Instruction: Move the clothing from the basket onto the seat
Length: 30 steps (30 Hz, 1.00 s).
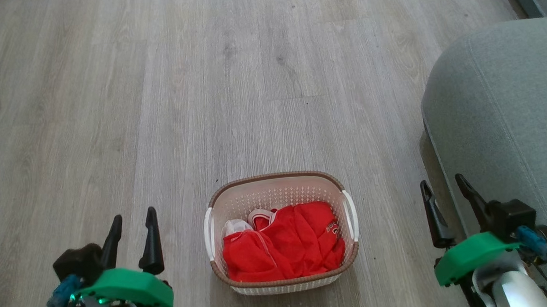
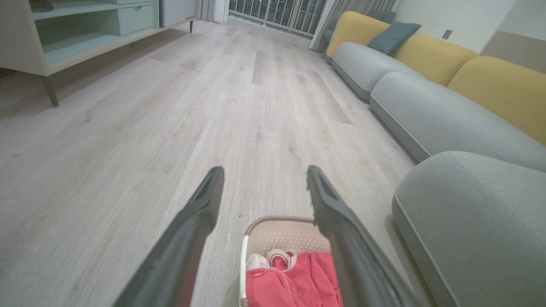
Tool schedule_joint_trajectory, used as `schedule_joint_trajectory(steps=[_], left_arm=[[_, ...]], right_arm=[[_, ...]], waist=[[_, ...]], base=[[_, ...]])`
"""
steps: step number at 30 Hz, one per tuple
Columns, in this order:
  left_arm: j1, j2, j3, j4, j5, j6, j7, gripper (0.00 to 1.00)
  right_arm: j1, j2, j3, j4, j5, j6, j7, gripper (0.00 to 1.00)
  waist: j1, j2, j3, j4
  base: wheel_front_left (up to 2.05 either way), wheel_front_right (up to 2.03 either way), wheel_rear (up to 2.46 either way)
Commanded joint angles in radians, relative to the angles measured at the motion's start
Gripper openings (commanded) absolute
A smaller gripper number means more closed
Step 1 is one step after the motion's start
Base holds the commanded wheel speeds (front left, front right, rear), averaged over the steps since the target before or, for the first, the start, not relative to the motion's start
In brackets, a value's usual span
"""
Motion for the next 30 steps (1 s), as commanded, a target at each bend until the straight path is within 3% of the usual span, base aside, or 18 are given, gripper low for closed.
schedule_joint_trajectory(steps=[1,10,30], left_arm=[[-0.052,0.013,0.022,-0.034,0.043,0.009,-0.019,1.0],[-0.055,0.014,0.023,-0.036,0.15,0.012,-0.045,1.0],[-0.055,0.014,0.032,-0.032,0.147,0.006,-0.045,1.0]], right_arm=[[-0.047,-0.018,0.027,-0.03,-0.044,0.0,-0.022,1.0],[-0.046,-0.013,0.028,-0.023,-0.137,0.0,-0.048,1.0],[-0.038,0.004,0.018,-0.014,-0.121,0.0,-0.048,1.0]], waist=[[0.0,0.0,0.0,0.0],[0.0,0.0,0.0,-0.001],[0.0,0.0,0.004,-0.007]], base=[[0.0,0.0,0.0],[0.0,0.0,0.0],[0.0,0.0,0.0]])
